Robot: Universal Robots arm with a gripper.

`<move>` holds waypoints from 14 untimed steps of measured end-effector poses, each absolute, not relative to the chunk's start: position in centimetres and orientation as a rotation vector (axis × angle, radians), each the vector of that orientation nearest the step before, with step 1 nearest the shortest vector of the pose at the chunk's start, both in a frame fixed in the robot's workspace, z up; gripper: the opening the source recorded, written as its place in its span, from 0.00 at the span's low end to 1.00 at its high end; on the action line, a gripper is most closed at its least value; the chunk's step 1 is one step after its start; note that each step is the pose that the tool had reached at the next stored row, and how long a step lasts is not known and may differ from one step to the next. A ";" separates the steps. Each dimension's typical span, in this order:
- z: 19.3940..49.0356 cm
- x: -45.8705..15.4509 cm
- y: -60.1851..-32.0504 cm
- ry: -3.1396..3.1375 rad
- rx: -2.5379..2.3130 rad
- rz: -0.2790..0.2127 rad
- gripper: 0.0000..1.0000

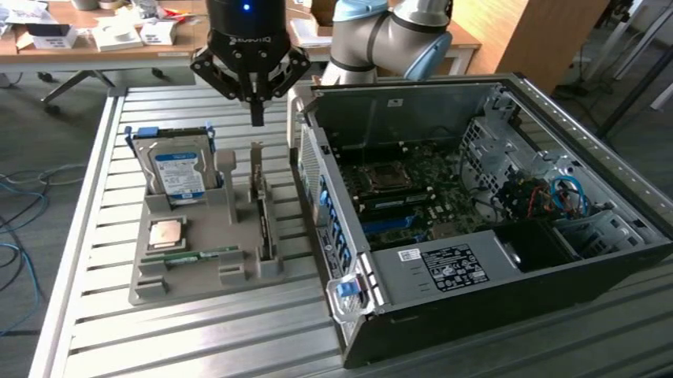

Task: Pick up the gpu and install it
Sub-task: 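Reach for the gpu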

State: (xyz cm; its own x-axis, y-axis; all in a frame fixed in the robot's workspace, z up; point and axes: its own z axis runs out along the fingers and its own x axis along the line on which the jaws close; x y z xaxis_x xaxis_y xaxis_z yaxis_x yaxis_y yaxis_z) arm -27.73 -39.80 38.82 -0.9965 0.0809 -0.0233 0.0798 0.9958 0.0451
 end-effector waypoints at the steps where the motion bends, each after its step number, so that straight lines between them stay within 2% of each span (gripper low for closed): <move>1: 38.8 -27.8 -39.9 3.113 0.125 0.069 0.11; 14: 38.8 -28.3 -41.2 3.113 0.125 0.069 0.11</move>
State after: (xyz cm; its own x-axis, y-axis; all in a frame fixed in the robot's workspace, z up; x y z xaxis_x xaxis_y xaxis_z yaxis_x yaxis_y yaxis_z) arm -28.28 -41.20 38.81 -0.9965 0.0809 -0.0233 0.0797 0.9958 0.0451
